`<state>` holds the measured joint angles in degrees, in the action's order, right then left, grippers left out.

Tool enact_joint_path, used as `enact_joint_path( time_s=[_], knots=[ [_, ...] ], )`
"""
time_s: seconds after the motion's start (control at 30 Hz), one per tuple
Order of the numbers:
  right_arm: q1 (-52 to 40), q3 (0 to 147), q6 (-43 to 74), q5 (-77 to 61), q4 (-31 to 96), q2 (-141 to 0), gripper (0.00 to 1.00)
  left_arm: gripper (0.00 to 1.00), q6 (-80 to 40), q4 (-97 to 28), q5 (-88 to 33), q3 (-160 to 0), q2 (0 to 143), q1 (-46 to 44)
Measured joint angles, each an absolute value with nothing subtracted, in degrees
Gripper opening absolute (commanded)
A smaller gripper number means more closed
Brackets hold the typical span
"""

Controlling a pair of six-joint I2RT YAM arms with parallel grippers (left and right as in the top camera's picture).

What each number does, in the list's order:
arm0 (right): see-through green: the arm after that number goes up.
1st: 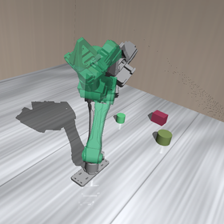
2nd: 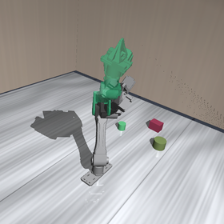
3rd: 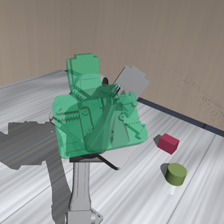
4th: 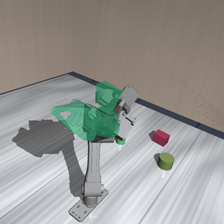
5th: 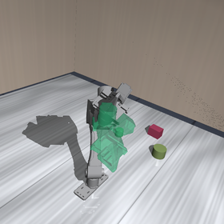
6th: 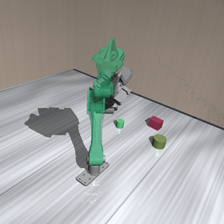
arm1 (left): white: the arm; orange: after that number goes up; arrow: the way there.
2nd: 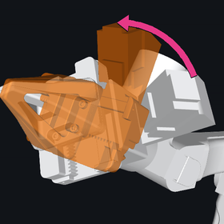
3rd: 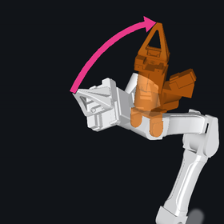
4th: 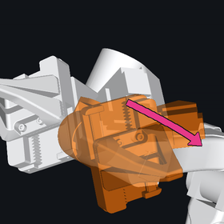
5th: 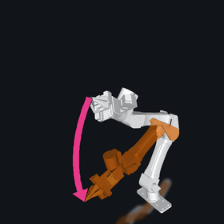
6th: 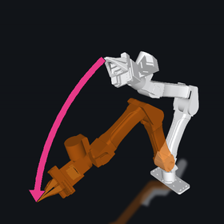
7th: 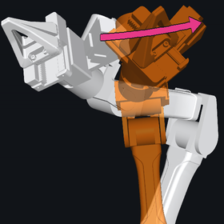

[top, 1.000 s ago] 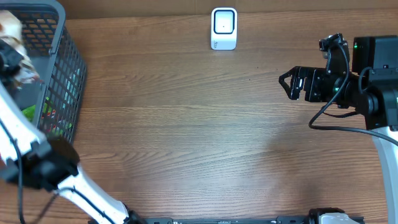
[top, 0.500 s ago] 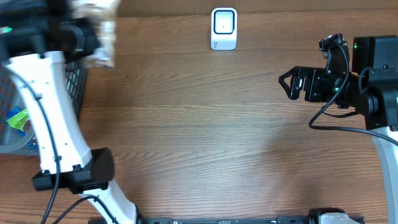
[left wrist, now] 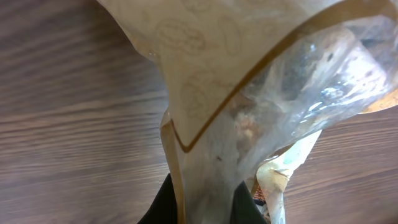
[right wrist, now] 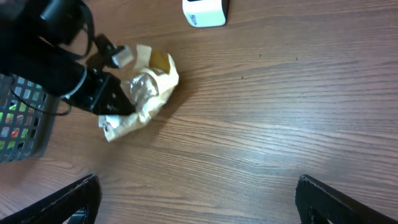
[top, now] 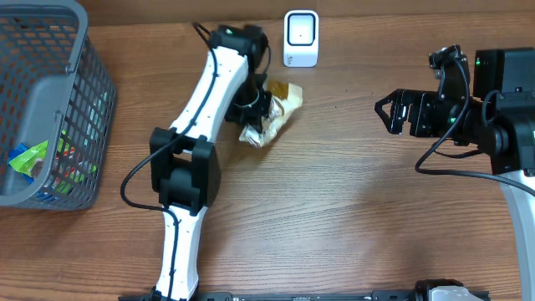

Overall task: Scan the item barcode
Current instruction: 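Carry the beige bag out and drop it on the table centre, then grasp the green snack packet in the basket and place it on the table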

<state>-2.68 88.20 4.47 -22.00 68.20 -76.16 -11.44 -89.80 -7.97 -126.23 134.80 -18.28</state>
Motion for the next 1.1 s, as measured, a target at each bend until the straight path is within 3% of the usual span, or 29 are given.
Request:
enact_joint_path(
  time_s=[0.03, 0.1, 0.2, 0.5, 0.6, 0.73, 0.8, 0.93, 1.1],
  knots=[
    [-2.68, 88.20, 4.47, -21.98, 68.23, -76.16, 1.00, 0.26, -11.62, -89.78, -7.99, -126.17, 134.80, -18.39],
    [-2.68, 88.20, 4.47, -22.02, 68.14, -76.16, 1.00, 0.33, -11.84, -90.02, -7.99, -126.17, 134.65, -18.39],
    [-2.68, 88.20, 4.49, -22.02, 68.03, -76.16, 1.00, 0.04, -11.25, -92.18, -7.94, -126.17, 134.65, -18.35],
    [-2.68, 88.20, 4.49, -22.02, 68.05, -76.16, 1.00, 0.07, -9.82, -96.62, -7.73, -126.26, 130.10, -16.88],
    [-2.68, 88.20, 4.49, -22.02, 68.05, -76.16, 1.00, 0.25, -10.04, -96.44, -6.26, -128.38, 123.17, -14.28],
    [-2.68, 88.20, 4.49, -22.02, 68.03, -76.16, 1.00, 0.72, -11.00, -93.78, -2.24, -132.44, 114.30, -8.95],
    [-2.68, 88.20, 4.49, -22.04, 68.05, -76.16, 1.00, 0.89, -12.43, -90.98, 0.93, -134.13, 108.84, -3.99],
    [-2.68, 88.20, 4.49, -22.02, 68.14, -76.16, 1.00, 0.95, -15.11, -87.59, 5.43, -135.55, 102.13, 8.97],
    [-2.68, 88.20, 4.49, -22.06, 68.18, -76.16, 1.00, 1.00, -17.43, -87.46, 5.89, -134.91, 103.83, 27.38]
  ],
)
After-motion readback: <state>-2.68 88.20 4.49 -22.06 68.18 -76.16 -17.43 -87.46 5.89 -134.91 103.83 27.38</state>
